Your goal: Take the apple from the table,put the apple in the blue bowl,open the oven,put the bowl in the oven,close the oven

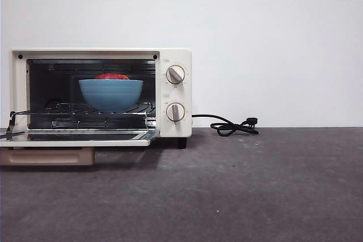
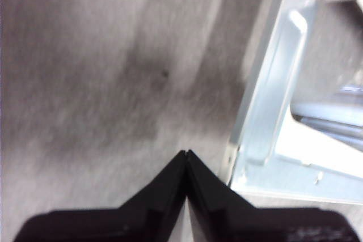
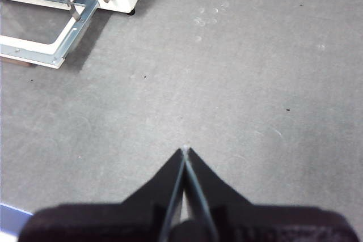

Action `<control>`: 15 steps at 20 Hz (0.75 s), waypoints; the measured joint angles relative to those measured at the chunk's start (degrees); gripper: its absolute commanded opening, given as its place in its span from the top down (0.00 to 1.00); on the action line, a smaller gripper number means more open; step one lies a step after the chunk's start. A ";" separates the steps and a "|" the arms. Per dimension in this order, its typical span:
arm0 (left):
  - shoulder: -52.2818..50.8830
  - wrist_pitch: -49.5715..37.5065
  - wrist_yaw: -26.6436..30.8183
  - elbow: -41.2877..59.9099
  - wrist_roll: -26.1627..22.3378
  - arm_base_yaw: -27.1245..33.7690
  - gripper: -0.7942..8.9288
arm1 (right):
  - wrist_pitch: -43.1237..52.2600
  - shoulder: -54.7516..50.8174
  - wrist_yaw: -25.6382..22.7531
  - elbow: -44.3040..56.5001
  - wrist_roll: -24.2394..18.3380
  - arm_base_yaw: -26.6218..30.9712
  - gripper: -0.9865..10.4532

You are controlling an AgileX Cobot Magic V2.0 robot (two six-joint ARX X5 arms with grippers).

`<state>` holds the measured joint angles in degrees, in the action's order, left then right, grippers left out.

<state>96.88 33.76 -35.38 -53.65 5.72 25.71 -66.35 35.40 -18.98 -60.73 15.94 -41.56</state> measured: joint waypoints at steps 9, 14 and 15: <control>0.42 -1.75 -5.38 0.37 1.42 0.17 0.93 | 0.00 0.02 0.00 0.00 1.42 0.00 0.92; 0.50 -6.91 -14.64 0.50 5.55 0.55 0.93 | 0.17 0.02 0.00 0.00 1.42 0.00 0.92; 0.50 -7.93 -16.57 0.50 6.86 0.55 0.93 | 0.17 0.02 0.00 0.00 1.42 0.00 0.92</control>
<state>97.38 25.82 -51.94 -53.15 12.58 26.26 -66.17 35.42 -18.98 -60.73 17.37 -41.56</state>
